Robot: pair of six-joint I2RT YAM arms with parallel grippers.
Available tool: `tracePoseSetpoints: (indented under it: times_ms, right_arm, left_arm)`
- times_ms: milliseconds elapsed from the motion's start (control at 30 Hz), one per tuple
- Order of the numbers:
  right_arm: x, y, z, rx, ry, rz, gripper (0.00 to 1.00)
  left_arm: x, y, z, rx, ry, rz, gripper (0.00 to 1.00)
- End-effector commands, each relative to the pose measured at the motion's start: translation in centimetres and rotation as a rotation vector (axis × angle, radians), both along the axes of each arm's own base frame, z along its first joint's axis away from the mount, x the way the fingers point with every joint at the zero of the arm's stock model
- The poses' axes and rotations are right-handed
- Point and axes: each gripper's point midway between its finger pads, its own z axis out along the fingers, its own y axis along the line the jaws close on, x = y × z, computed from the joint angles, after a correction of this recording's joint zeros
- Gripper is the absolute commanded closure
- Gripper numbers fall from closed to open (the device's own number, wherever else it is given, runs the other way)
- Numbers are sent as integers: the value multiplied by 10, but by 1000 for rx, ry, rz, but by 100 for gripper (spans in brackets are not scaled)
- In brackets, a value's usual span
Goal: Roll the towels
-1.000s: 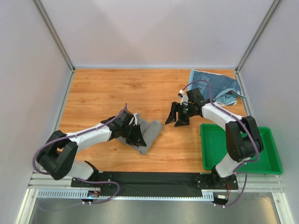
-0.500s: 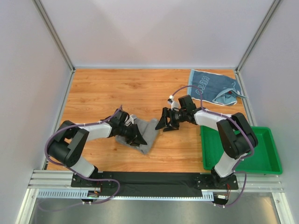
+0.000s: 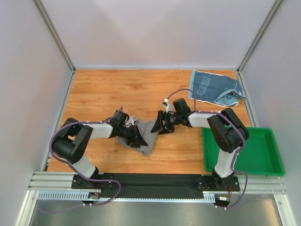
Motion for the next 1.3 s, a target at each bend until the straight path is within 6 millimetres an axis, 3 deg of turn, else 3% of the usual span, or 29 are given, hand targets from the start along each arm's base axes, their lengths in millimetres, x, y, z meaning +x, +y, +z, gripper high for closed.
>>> tracePoseSetpoints:
  times_ms: [0, 100, 233, 367, 433, 500, 600, 667, 733, 767, 800, 867, 900, 967, 1000, 1100, 1267]
  right_arm:
    - [8, 14, 5, 59, -49, -1, 25]
    - [7, 17, 5, 97, -39, -6, 25]
    - [7, 21, 3, 128, -24, -11, 36]
    - [8, 21, 1, 122, -11, -24, 72]
    - [10, 19, -1, 102, -9, -40, 81]
    - [8, 18, -1, 81, 5, -46, 83]
    - [11, 13, -5, 22, 6, -66, 86]
    - [10, 10, -9, -28, 22, -73, 88]
    - [10, 8, -11, -66, 10, -76, 89]
    - [7, 6, -13, -96, 32, -77, 89]
    - [6, 5, -14, -110, 31, -74, 89]
    - [3, 0, -19, -170, 53, -86, 89]
    - [6, 2, -16, -178, 47, -90, 89]
    - [4, 0, -18, -213, 59, -93, 89]
    - [6, 1, -15, -219, 53, -92, 89]
    - [7, 3, -11, -245, 46, -88, 89]
    - [7, 5, -5, -251, 49, -81, 90]
  left_arm:
    - [-2, 4, -14, 31, 39, 30, 89]
    - [0, 3, -11, 16, 36, 35, 87]
    - [0, 2, -9, 10, 35, 34, 84]
    - [0, 4, -9, 22, 27, 39, 78]
    - [2, 7, -11, 56, -6, 40, 67]
    - [4, 15, -10, 117, -40, 54, 57]
    - [5, 26, -4, 209, -121, 41, 49]
    - [0, 33, 3, 273, -152, 24, 47]
    - [12, 39, 14, 360, -249, 35, 46]
    - [3, 43, 16, 415, -255, -2, 46]
    - [15, 47, 24, 477, -325, 18, 46]
    - [14, 50, 37, 533, -395, -3, 46]
    - [20, 44, 49, 566, -472, -9, 46]
    - [12, 36, 59, 606, -543, -65, 46]
    - [20, 33, 70, 636, -610, -56, 46]
    - [14, 14, 76, 678, -692, -124, 45]
    - [0, 2, 51, 812, -656, -219, 45]
